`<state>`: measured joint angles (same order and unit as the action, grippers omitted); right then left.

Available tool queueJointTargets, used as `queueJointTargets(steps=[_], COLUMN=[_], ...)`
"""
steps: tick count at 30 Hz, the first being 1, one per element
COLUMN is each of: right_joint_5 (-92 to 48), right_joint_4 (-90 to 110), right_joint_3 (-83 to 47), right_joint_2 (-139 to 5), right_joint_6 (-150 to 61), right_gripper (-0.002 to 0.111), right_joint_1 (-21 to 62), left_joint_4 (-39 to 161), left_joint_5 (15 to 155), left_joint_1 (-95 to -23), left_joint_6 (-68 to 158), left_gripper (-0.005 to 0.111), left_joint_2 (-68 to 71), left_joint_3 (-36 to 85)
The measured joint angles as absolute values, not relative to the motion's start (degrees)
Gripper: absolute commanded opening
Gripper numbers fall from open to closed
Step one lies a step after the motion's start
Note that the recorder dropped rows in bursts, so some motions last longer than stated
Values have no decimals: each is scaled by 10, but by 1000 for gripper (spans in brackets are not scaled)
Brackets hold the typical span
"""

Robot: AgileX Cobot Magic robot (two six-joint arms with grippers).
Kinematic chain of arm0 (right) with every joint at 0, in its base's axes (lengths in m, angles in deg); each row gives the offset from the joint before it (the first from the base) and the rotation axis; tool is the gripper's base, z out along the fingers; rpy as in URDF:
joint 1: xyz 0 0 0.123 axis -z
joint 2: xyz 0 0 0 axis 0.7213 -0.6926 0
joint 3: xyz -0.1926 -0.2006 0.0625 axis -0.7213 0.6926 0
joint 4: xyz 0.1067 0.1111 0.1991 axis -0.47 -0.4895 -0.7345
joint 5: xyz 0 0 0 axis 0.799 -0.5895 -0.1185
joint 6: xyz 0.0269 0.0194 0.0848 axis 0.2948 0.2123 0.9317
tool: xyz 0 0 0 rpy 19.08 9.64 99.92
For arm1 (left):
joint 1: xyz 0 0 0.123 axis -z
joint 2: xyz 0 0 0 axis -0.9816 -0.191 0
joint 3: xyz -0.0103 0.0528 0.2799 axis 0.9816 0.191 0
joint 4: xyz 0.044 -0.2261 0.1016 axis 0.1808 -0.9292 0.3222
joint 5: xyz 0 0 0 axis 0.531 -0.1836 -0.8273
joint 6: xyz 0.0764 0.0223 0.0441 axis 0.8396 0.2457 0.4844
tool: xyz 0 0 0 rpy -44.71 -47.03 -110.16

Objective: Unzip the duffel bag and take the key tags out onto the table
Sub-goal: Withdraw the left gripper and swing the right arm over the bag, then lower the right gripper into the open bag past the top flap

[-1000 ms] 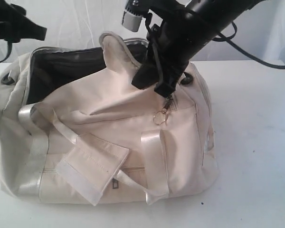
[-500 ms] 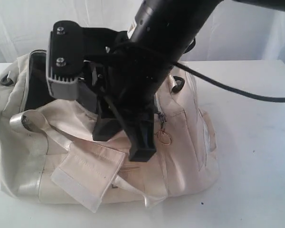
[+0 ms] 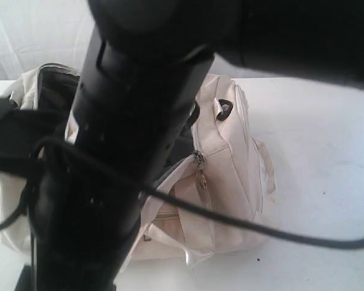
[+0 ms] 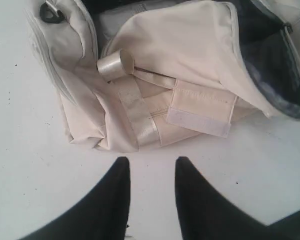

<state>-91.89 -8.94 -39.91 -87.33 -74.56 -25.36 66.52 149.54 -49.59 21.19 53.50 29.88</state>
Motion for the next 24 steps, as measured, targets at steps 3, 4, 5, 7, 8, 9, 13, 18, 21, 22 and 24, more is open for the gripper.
queueJointTargets(steps=[3, 4, 5, 7, 8, 9, 13, 18, 21, 22, 24], right_joint_5=[-918, -918, -918, -917, -917, -917, -914, -853, -787, -761, -712], right_joint_4=[-87, -87, -85, -80, -79, -77, -94, -109, -109, -109, -101], right_joint_3=[-345, -331, -306, -270, -260, -249, -245, -244, -244, -244, -244], right_joint_2=[-873, -873, -873, -873, -873, -873, -872, -846, -822, -812, -791], right_joint_6=[-710, -706, -698, -692, -691, -691, -690, -690, -690, -690, -690], right_gripper=[59, 59, 59, 58, 55, 53, 50, 54, 56, 56, 56], right_joint_1=[-303, -312, -330, -348, -353, -358, -361, -361, -361, -361, -363], left_joint_4=[664, 664, 664, 664, 664, 664, 663, 659, 658, 658, 657], left_joint_5=[1499, 1499, 1499, 1500, 1501, 1503, 1503, 1503, 1503, 1503, 1503], left_joint_1=[-496, -496, -496, -496, -496, -496, -496, -496, -496, -496, -496], left_joint_6=[213, 213, 213, 213, 213, 213, 213, 213, 213, 214, 214], left_gripper=[37, 37, 37, 37, 37, 37, 37, 37, 37, 37, 37], left_joint_2=[567, 571, 580, 588, 589, 591, 595, 609, 614, 616, 616], left_joint_3=[299, 299, 299, 299, 300, 306, 328, 354, 364, 368, 373])
